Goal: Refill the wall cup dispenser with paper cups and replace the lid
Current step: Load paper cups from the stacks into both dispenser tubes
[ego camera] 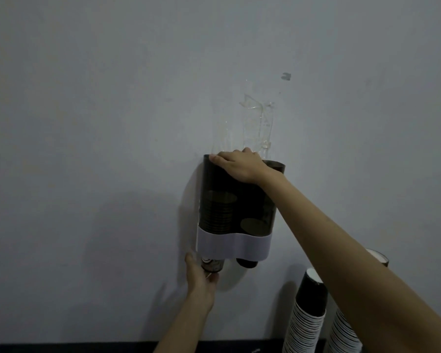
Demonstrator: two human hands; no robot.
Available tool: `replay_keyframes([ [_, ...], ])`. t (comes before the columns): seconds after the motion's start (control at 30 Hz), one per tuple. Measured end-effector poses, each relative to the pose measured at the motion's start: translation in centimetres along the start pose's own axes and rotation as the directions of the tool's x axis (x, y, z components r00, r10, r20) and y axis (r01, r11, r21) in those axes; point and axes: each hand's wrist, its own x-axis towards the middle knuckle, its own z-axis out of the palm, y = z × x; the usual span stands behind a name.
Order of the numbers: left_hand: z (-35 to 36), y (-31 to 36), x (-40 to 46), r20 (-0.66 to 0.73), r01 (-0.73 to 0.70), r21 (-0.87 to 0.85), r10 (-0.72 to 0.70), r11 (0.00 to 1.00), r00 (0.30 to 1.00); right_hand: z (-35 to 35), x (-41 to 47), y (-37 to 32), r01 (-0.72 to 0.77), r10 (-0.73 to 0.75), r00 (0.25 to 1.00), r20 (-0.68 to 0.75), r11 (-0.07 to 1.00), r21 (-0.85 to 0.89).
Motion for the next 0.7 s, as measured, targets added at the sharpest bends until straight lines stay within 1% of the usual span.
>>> replay_keyframes([
  [0.07, 0.0, -0.3, 0.0, -0.007, -0.003, 0.01, 0.003, 1.0, 1.0, 0.1, -0.6, 0.1, 0.037, -0.033, 0.997, -0.075, 0.998, 0.056],
  [0.17, -0.2, -1.3, 0.1, -0.027, 0.021, 0.058, -0.019, 0.998, 0.999, 0.5, -2.7, 0.7, 0.186, -0.105, 0.957, -0.271, 0.937, 0.295],
  [0.23, -0.6, -2.6, 0.3, -0.051, 0.069, 0.105, -0.064, 0.992, 0.997, 1.7, -5.5, 1.9, 0.233, -0.089, 0.904, -0.419, 0.923, 0.307],
  [0.3, -0.8, -4.2, 0.4, -0.057, 0.116, 0.162, -0.108, 0.98, 0.993, 3.9, -9.0, 4.1, 0.193, -0.006, 0.836, -0.549, 0.939, 0.284],
  [0.37, -0.8, -5.9, 0.4, -0.047, 0.141, 0.249, -0.133, 0.958, 0.99, 7.1, -12.6, 7.1, 0.086, 0.166, 0.785, -0.597, 0.925, 0.37],
  [0.4, -1.0, -6.7, 0.4, -0.036, 0.134, 0.304, -0.129, 0.943, 0.991, 8.9, -14.2, 8.8, -0.005, 0.294, 0.773, -0.562, 0.889, 0.458],
  [0.43, -1.0, -7.7, 0.4, -0.019, 0.124, 0.376, -0.127, 0.918, 0.992, 10.7, -15.8, 10.7, -0.134, 0.445, 0.762, -0.47, 0.819, 0.558],
  [0.47, -1.1, -8.9, 0.6, -0.009, 0.116, 0.466, -0.127, 0.877, 0.992, 12.6, -17.2, 12.6, -0.291, 0.592, 0.74, -0.321, 0.711, 0.641],
  [0.5, -1.3, -9.9, 0.7, 0.002, 0.108, 0.565, -0.133, 0.818, 0.991, 14.4, -18.5, 14.2, -0.434, 0.689, 0.706, -0.166, 0.605, 0.668],
  [0.53, -1.4, -11.1, 1.1, 0.022, 0.094, 0.677, -0.148, 0.73, 0.989, 16.3, -19.7, 15.6, -0.535, 0.736, 0.676, -0.048, 0.534, 0.655],
  [0.57, -1.6, -12.4, 1.4, 0.059, 0.06, 0.774, -0.166, 0.63, 0.984, 18.2, -20.8, 16.7, -0.586, 0.752, 0.659, 0.024, 0.493, 0.643],
  [0.6, -1.8, -13.6, 1.8, 0.096, 0.012, 0.852, -0.179, 0.523, 0.979, 19.8, -21.5, 17.4, -0.596, 0.754, 0.655, 0.058, 0.467, 0.654],
  [0.63, -2.0, -14.9, 2.1, 0.128, -0.037, 0.907, -0.191, 0.419, 0.973, 21.5, -22.0, 18.2, -0.581, 0.75, 0.657, 0.074, 0.441, 0.684],
  [0.7, -2.1, -16.3, 2.4, 0.212, -0.157, 0.953, -0.203, 0.258, 0.956, 23.6, -22.2, 19.0, -0.534, 0.727, 0.681, 0.087, 0.411, 0.739],
])
